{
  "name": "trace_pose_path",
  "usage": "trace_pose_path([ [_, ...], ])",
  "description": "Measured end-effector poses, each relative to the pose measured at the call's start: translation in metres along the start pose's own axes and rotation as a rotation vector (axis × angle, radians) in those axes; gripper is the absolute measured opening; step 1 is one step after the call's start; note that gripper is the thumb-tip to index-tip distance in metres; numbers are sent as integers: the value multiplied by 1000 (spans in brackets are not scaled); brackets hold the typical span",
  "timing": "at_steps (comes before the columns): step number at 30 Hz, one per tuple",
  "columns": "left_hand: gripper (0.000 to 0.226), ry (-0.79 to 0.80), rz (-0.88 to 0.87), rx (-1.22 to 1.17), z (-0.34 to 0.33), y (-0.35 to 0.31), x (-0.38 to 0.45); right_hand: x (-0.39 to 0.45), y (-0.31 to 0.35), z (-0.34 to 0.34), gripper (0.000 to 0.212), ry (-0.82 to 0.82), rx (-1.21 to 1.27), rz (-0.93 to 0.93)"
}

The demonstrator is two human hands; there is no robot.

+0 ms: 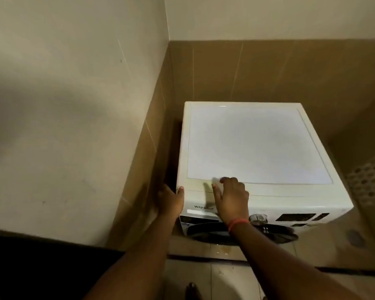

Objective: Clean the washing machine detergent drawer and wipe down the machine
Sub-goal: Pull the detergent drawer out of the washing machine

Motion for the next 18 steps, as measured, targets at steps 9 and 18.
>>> trace_pose_path([
  [9, 73, 388, 384, -835, -79, 39, -11, -90, -86, -99, 65, -47, 1097, -1204],
  [18, 77, 395, 400, -985, -99, 48, -3, -79, -89, -112, 46, -38, 1313, -1176],
])
Point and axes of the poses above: each hand's wrist, its own x-axis towards the middle knuckle, its own z-axis out of the back of the hand, y = z × x, the point moved 9 cm from there along x, towards the middle knuckle, and after that the axes turned 11 degrees about x, right-handed, at the moved point
